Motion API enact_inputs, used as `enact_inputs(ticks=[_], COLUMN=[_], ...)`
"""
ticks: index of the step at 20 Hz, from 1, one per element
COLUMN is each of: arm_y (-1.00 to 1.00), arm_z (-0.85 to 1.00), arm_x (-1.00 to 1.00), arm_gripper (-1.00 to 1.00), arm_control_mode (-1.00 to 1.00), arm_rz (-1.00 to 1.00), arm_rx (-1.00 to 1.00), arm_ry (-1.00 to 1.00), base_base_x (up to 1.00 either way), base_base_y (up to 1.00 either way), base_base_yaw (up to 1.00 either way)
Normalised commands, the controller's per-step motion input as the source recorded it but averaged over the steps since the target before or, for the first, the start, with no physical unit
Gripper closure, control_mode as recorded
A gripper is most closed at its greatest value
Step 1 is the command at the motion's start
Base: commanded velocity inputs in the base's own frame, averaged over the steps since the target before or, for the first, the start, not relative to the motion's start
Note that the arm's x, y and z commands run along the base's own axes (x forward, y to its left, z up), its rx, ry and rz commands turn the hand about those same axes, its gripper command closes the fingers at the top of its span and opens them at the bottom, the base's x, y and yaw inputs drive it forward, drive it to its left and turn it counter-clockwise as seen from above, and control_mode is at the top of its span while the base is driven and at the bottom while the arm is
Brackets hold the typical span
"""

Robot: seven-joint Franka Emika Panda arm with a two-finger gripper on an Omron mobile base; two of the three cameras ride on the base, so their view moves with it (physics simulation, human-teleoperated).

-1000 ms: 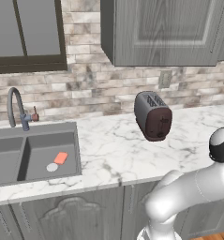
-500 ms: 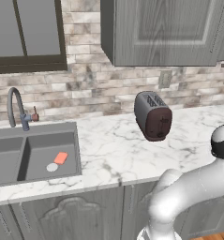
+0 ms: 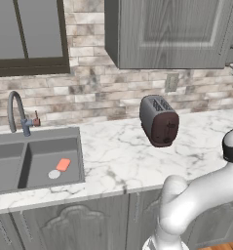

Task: Open the cabinet, pick the kettle from the cabinet, and place it in the sink.

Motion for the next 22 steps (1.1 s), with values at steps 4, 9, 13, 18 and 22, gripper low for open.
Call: enact_inputs(ticks=[4, 9, 13, 18, 22], arm_y=[-0.03, -0.01, 0.06, 0.24, 0.31], arm_z=[0.00, 0.00, -0.04, -0.12, -0.01], arm_x=[0.31, 0.24, 0.10, 0.00, 0.05], arm_gripper=[-1.00, -1.00, -1.00, -1.00, -1.00], arm_control_mode=[-1.00, -1.00, -1.00, -1.00, -1.00], arm_rz=[0.09, 0.07, 0.09, 0.06, 0.00], arm_rx=[0.04, 0.00, 0.00, 0.00, 0.00], arm_ry=[0.00, 0.00, -0.05, -0.17, -0.24], base_base_x=[0.00, 0.00, 0.00, 0.00, 0.00], base_base_y=[0.00, 0.00, 0.00, 0.00, 0.00], base_base_yaw=[0.00, 0.00, 0.00, 0.00, 0.00])
